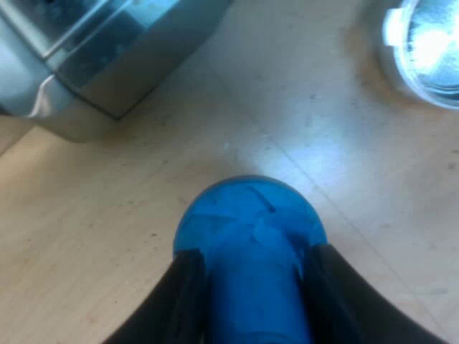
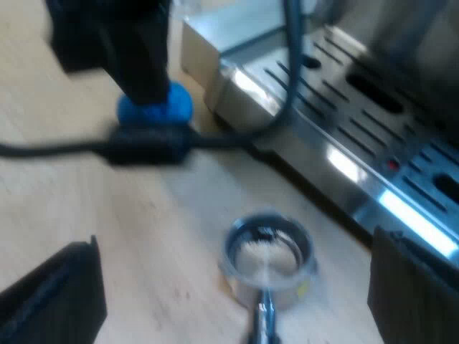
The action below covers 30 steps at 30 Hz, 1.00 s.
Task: Grind coffee beans and then tamp
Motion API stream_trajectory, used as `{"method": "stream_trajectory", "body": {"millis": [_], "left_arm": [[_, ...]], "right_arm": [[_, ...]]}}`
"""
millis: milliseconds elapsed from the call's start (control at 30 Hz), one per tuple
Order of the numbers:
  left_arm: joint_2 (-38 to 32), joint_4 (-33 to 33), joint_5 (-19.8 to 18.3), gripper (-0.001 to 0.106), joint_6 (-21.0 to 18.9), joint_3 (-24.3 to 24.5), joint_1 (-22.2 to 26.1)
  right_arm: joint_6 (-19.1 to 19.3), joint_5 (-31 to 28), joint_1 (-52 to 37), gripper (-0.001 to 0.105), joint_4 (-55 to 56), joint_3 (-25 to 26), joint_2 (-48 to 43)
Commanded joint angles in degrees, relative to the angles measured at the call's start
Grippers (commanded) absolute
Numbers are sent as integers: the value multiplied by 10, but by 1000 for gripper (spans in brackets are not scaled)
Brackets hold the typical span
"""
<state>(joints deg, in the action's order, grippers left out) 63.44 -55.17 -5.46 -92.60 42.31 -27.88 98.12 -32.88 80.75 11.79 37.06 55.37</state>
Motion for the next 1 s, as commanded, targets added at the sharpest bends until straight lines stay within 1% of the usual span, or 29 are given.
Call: {"method": "stream_trajectory", "body": {"millis": [33,167,300,367,433,467,567,700,733,867,1000], "left_arm": [[-19,-4,1,0,-2,2,-20],[-26,-24,1,0,-6,7,-45],[-26,-32,1,0,-6,14,-70],[-26,-34,1,0,-6,21,-86],[-26,-34,1,0,-11,27,-98],[-26,-34,1,0,-12,31,-107],[-26,-34,-4,0,-14,46,-129],[-26,-33,-18,0,-14,59,-144],[-26,-41,-21,0,-19,81,-162],[-25,-40,-21,0,-25,115,-188],[-12,-37,-31,0,-30,132,-196]], "right_arm": [[-6,-7,1,77,-10,-34,-26],[-6,-7,1,77,-64,-89,-46],[-6,-7,1,77,-118,-133,-46],[-21,-7,1,77,-163,-163,-46],[-36,-7,1,77,-190,-182,-46],[-38,-7,1,77,-199,-191,-46],[-38,-7,1,77,-202,-203,-46],[-38,-7,-1,77,-202,-215,-46],[-38,-7,-4,77,-202,-217,-47],[-39,-16,-6,77,-203,-219,-46],[-40,-16,-6,77,-210,-219,-46]]}}
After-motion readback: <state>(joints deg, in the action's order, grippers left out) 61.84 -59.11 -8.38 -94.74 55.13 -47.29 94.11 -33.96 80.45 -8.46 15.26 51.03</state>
